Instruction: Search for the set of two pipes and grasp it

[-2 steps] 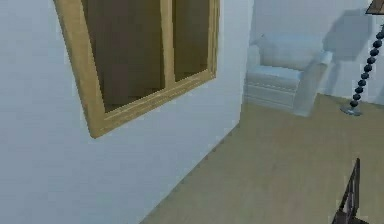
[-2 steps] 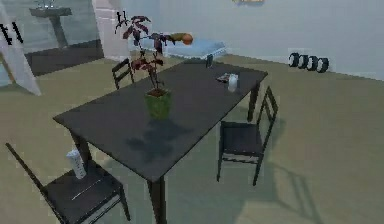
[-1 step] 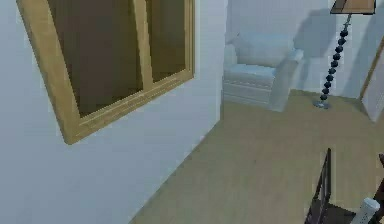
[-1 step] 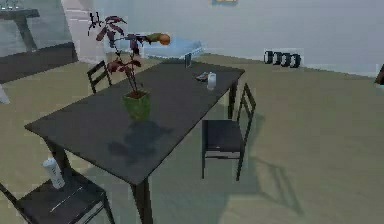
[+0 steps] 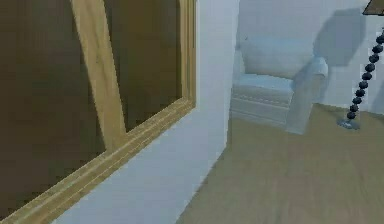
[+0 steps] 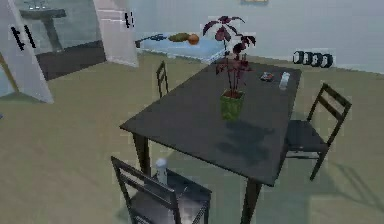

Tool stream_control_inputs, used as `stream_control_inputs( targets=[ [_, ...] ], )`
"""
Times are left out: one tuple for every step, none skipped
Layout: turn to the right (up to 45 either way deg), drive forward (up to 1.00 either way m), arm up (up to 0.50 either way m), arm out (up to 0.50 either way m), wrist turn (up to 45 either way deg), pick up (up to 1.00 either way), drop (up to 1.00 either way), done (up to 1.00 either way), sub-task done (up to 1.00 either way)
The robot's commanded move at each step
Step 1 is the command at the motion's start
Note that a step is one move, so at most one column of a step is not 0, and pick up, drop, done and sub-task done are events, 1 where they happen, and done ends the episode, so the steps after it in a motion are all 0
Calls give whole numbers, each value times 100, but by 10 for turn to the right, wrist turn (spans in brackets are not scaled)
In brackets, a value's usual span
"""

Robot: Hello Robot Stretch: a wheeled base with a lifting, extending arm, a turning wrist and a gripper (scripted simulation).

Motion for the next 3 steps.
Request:
stream_control_inputs(
  targets=[
    [270, 0, 0, 0, 0, 0, 0, 0, 0],
    [0, 75, 0, 0, 0, 0, 0, 0, 0],
    [450, 0, 0, 0, 0, 0, 0, 0, 0]
  ],
)
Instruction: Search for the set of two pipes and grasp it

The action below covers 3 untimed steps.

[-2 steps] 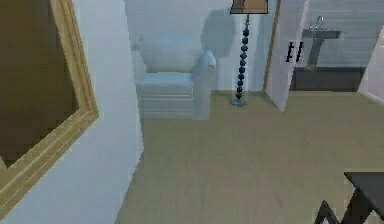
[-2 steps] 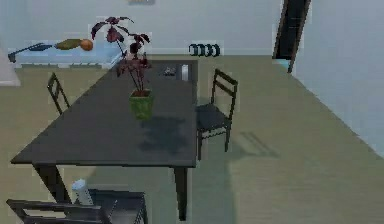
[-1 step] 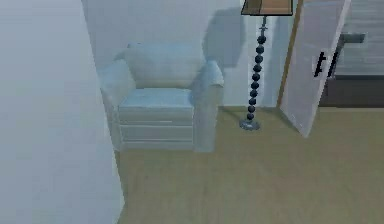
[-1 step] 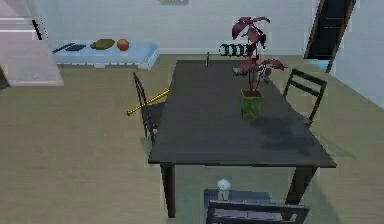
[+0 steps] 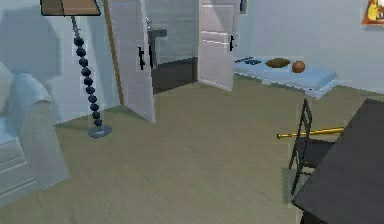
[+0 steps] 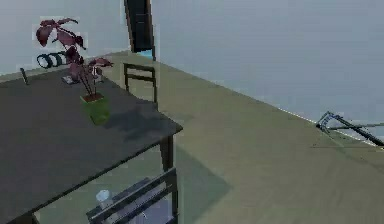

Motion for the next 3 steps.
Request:
stream_control_inputs(
  targets=[
    [0, 100, 0, 0, 0, 0, 0, 0, 0],
    [0, 100, 0, 0, 0, 0, 0, 0, 0],
    [0, 85, 0, 0, 0, 0, 0, 0, 0]
  ],
)
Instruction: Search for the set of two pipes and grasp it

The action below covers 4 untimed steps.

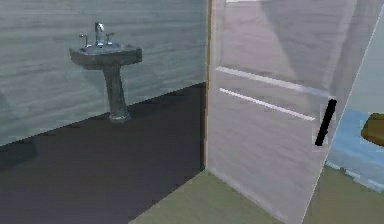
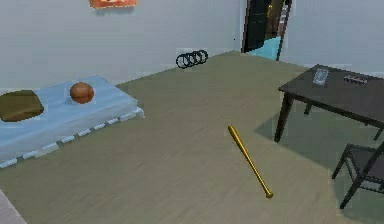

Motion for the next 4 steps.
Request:
stream_control_inputs(
  targets=[
    [-90, 0, 0, 0, 0, 0, 0, 0, 0],
    [0, 100, 0, 0, 0, 0, 0, 0, 0],
    [-30, 0, 0, 0, 0, 0, 0, 0, 0],
    [-300, 0, 0, 0, 0, 0, 0, 0, 0]
  ],
)
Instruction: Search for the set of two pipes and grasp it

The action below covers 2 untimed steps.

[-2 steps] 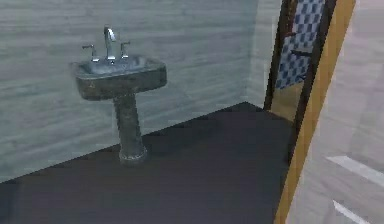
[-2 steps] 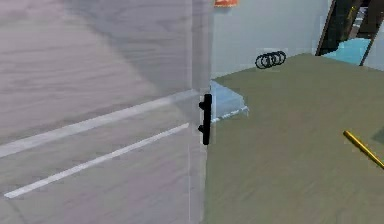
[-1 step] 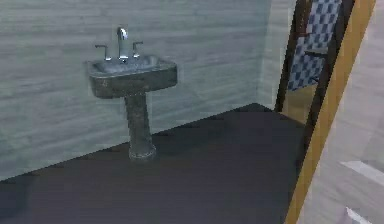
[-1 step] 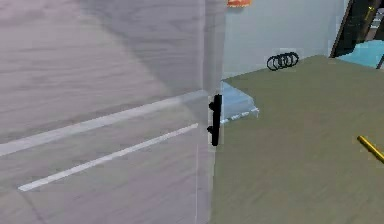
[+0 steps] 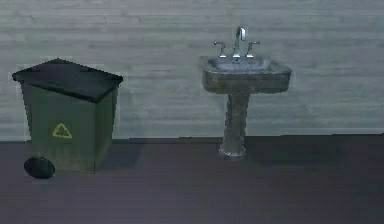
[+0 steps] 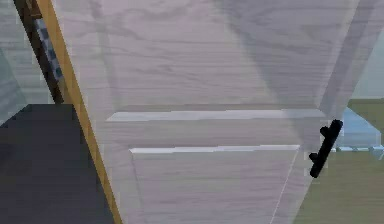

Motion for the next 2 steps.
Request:
stream_control_inputs(
  targets=[
    [0, 75, 0, 0, 0, 0, 0, 0, 0],
    [450, 0, 0, 0, 0, 0, 0, 0, 0]
  ],
)
